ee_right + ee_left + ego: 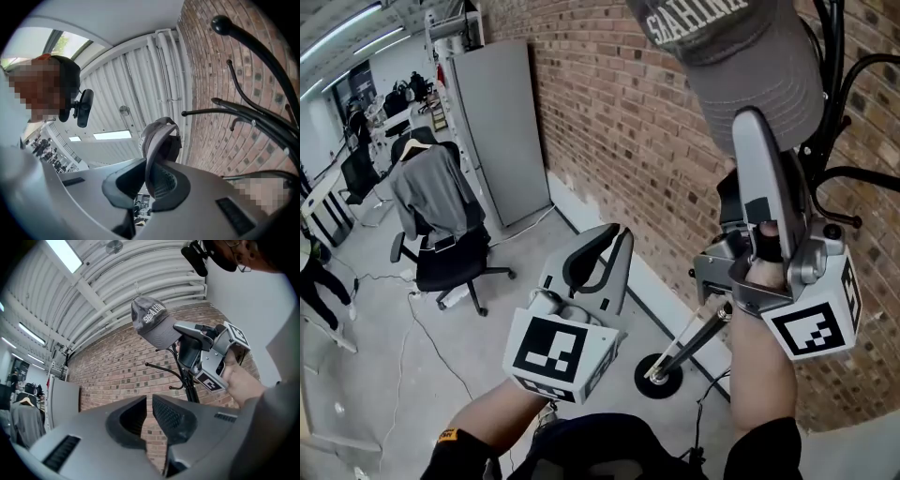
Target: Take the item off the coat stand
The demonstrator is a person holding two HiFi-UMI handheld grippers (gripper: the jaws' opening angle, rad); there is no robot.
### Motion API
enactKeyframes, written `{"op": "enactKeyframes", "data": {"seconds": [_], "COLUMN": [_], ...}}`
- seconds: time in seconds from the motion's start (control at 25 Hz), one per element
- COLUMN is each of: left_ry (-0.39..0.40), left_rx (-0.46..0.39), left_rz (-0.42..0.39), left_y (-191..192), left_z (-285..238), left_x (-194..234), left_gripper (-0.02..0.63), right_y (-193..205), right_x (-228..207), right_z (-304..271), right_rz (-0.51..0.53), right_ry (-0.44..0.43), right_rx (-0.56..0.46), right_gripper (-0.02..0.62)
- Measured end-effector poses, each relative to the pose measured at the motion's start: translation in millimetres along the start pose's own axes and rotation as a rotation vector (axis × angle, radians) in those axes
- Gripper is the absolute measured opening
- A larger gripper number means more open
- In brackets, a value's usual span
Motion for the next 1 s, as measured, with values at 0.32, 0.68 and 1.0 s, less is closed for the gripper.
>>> {"op": "enactKeyframes", "data": {"seconds": [0.32,0.68,1.0], "left_ry": [-0.129,-0.198,-0.215], "left_rx": [0.042,0.139,0.227], "left_rz": [-0.001,0.009,0.013], "left_y": [25.4,78.6,128.0], "left_z": [37.0,63.4,137.2], "left_x": [9.2,13.7,45.1], "left_gripper": [0.060,0.060,0.060], "right_y": [67.8,152.1,196.2], "right_x": [37.0,62.0,132.3], "right_z": [39.2,110.9,170.7], "right_rz": [-0.271,-0.538,-0.648], "right_ry": [-0.032,0.066,0.199], "right_rx": [0.059,0.202,0.365], "right_gripper": [0.030,0.031,0.031]}}
Point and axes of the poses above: the fingertips, and each gripper's own axes: z backward along the fingers, x to its left, y out of its underside, the point moved 10 cm from there along z, backward along the fingers, and after that the axes turned 8 degrees about z, right-handed, at the moved point
